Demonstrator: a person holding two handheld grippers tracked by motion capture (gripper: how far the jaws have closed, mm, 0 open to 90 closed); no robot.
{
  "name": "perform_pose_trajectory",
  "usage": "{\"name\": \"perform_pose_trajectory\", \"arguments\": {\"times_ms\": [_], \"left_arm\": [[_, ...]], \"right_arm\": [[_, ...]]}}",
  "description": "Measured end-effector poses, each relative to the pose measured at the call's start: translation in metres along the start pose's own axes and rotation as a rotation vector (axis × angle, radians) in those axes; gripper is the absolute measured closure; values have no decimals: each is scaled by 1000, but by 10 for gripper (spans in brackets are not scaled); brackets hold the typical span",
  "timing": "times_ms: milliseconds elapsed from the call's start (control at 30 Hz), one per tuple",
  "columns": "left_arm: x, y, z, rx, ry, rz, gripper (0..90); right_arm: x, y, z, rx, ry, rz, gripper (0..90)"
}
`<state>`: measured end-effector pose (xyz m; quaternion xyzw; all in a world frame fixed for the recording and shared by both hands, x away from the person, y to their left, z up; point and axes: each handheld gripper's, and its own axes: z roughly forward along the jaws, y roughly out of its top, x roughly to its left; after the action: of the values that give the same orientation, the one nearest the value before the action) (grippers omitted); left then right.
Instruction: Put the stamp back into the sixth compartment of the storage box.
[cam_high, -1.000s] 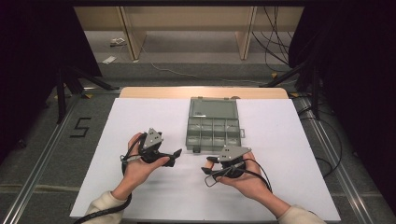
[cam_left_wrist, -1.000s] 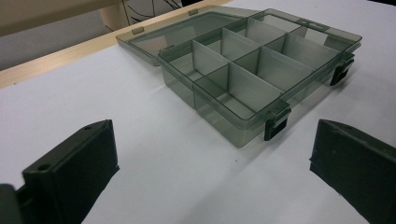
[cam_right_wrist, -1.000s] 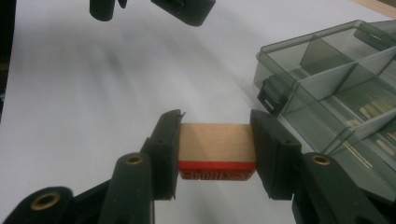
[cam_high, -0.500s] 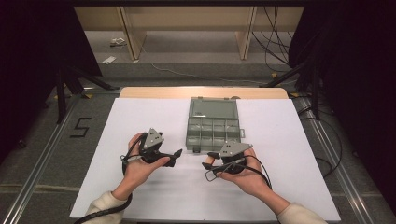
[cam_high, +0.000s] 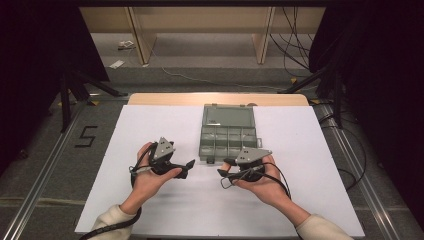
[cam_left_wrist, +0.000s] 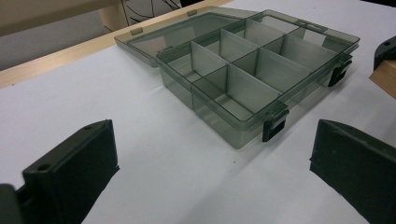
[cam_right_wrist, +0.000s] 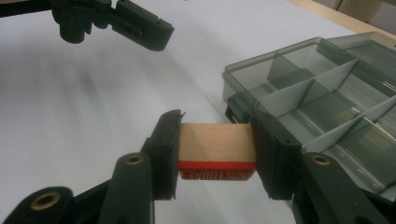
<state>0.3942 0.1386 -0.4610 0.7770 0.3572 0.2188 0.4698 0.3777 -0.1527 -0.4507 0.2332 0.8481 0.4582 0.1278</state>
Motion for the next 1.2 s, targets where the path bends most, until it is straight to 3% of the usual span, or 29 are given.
{"name": "perform_pose_trajectory", "arguments": {"times_ms": [1200], "left_arm": [[0,0,0,-2,-3,-1,0]], "right_arm": [[-20,9,6,-18,-45,23,561]]}}
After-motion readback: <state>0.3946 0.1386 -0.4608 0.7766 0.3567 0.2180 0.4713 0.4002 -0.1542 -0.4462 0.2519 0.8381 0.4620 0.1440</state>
